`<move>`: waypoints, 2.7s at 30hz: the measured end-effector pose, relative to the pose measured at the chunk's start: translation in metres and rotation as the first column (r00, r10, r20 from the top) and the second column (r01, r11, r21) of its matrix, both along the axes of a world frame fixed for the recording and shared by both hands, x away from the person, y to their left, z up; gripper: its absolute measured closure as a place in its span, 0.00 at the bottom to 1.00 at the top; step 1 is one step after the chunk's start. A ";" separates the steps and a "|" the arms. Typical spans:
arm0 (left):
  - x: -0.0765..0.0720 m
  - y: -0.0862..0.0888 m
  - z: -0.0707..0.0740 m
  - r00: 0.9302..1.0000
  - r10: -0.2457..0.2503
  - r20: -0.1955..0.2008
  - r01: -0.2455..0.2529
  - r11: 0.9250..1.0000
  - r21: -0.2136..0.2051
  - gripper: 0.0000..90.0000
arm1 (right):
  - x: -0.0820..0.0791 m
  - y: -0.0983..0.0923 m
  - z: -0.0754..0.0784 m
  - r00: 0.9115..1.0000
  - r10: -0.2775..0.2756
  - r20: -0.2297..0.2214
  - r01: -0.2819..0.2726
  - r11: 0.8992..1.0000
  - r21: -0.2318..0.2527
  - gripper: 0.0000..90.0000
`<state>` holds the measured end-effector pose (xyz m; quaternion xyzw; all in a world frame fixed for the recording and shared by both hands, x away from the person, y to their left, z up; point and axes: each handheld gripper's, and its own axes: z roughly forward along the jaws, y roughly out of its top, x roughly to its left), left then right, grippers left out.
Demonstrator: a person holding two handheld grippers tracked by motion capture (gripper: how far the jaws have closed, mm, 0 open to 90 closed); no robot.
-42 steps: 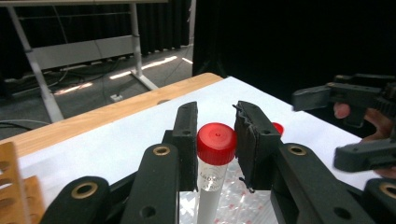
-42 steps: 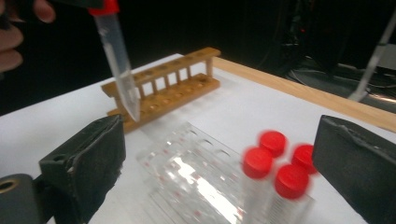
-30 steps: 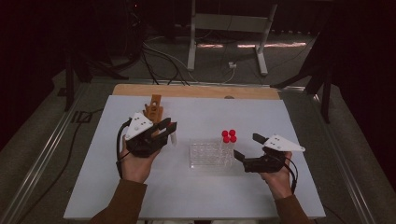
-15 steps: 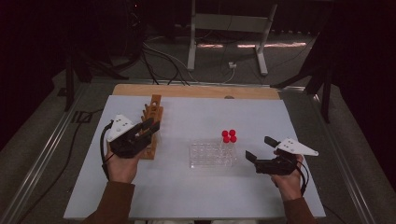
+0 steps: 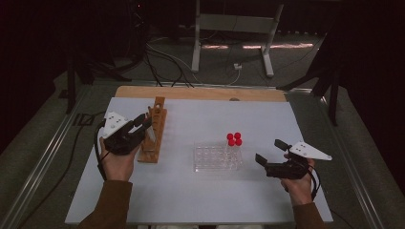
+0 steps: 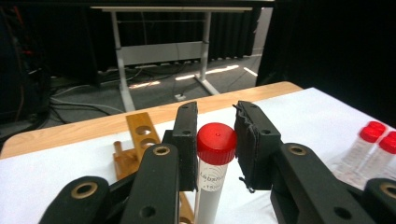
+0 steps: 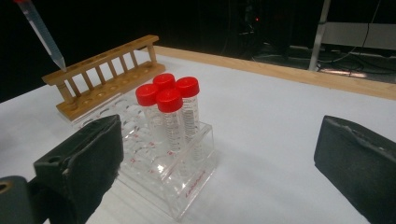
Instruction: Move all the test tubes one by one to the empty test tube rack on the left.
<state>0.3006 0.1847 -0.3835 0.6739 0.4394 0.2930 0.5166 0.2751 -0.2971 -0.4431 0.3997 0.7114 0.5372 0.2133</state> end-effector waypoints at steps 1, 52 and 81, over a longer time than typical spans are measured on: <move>0.001 0.000 -0.001 1.000 0.002 0.006 -0.002 1.000 -0.002 0.80 | 0.000 0.000 0.000 1.000 0.000 0.000 0.000 1.000 0.000 0.01; 0.021 -0.002 -0.055 0.992 0.051 -0.116 -0.043 0.997 0.069 0.80 | -0.002 0.003 -0.002 1.000 0.013 0.003 -0.013 1.000 -0.001 0.01; -0.003 0.005 -0.062 0.995 0.019 -0.095 -0.027 0.996 -0.090 0.23 | 0.002 0.015 -0.007 0.999 0.045 -0.021 -0.046 0.999 -0.023 0.04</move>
